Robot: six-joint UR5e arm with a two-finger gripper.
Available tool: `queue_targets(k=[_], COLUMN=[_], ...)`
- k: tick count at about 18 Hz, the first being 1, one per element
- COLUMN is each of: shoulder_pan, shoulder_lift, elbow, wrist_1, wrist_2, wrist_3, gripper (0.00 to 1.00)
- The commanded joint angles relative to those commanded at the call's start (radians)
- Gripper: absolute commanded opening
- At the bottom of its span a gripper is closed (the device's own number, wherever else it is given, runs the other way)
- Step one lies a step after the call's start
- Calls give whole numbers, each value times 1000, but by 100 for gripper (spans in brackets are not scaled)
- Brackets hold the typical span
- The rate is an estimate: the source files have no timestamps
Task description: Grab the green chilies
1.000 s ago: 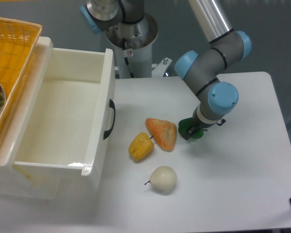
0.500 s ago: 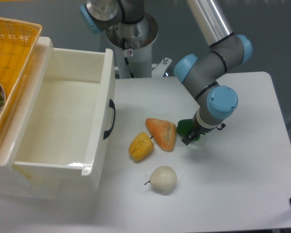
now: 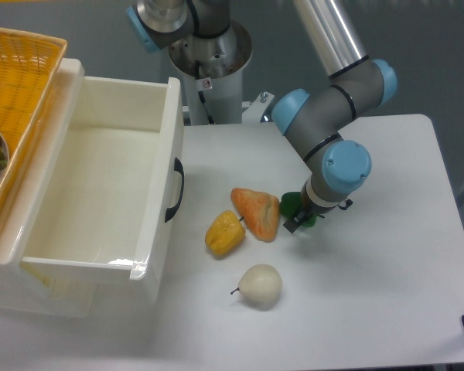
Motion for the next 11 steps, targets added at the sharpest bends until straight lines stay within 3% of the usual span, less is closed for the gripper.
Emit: queue_targets(k=[5, 8, 11], shoulder_pan=[2, -2, -11], shoulder_lift=[5, -3, -6], elbow=[12, 21, 26], wrist_1=[-3, -6, -2], wrist_2=[6, 90, 94], wrist_3=[12, 8, 6], gripper=[100, 100, 100])
